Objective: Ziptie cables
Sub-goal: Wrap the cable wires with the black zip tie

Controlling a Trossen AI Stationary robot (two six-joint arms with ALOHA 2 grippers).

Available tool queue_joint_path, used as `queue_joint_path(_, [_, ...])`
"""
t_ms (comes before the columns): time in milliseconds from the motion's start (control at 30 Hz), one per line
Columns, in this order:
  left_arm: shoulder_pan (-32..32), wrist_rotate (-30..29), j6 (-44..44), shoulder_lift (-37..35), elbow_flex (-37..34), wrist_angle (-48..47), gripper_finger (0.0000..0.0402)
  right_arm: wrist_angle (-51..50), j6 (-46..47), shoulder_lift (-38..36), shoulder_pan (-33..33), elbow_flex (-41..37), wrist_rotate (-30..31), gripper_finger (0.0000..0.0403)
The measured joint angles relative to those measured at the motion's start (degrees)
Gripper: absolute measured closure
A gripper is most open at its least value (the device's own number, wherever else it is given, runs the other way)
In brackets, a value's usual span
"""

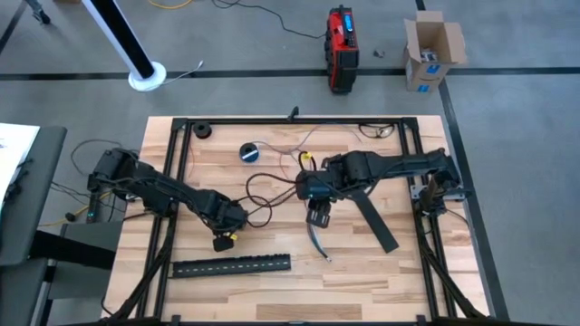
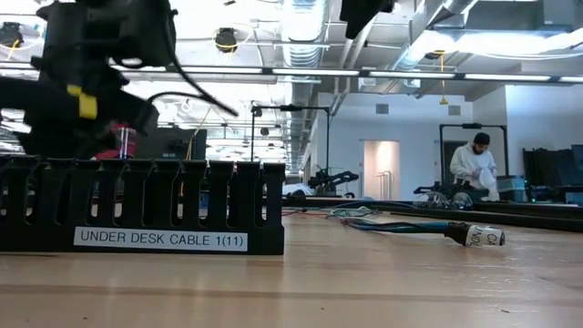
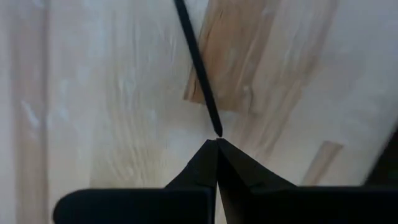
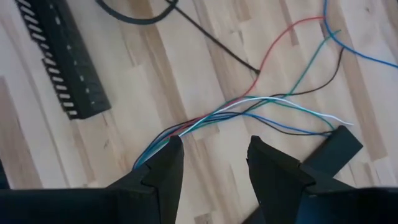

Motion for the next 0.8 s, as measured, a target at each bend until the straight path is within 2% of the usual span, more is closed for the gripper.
queue_joint_path(267, [-0.1,4.5,-2.7,4.8,1.9,4.6,0.0401,-0.1,-1.6,0.0,2.9,0.0,-0.2,0.0237])
queue_joint_path(400, [-0.2,7.5,-3.4,4.5,4.9,11.1,0.0402,-0.9,-1.6,0.0,3.3,0.0,-0.1,0.0237])
queue_joint_path(533, [-0.3,9.2,-3.6,4.5,6.9,17.5,0.0402,-1.8,0.6,0.0,3.0,0.0,5.3,0.0237])
queue_joint_path(733, [0.6,9.1,-0.9,4.0,7.2,13.6,0.0402,-7.5,11.9,0.0,2.1,0.0,17.5,0.0237])
queue_joint_path(800, [1.2,8.9,2.4,3.0,7.7,12.6,0.0402,-11.1,12.4,-0.5,1.9,0.0,20.0,0.0237])
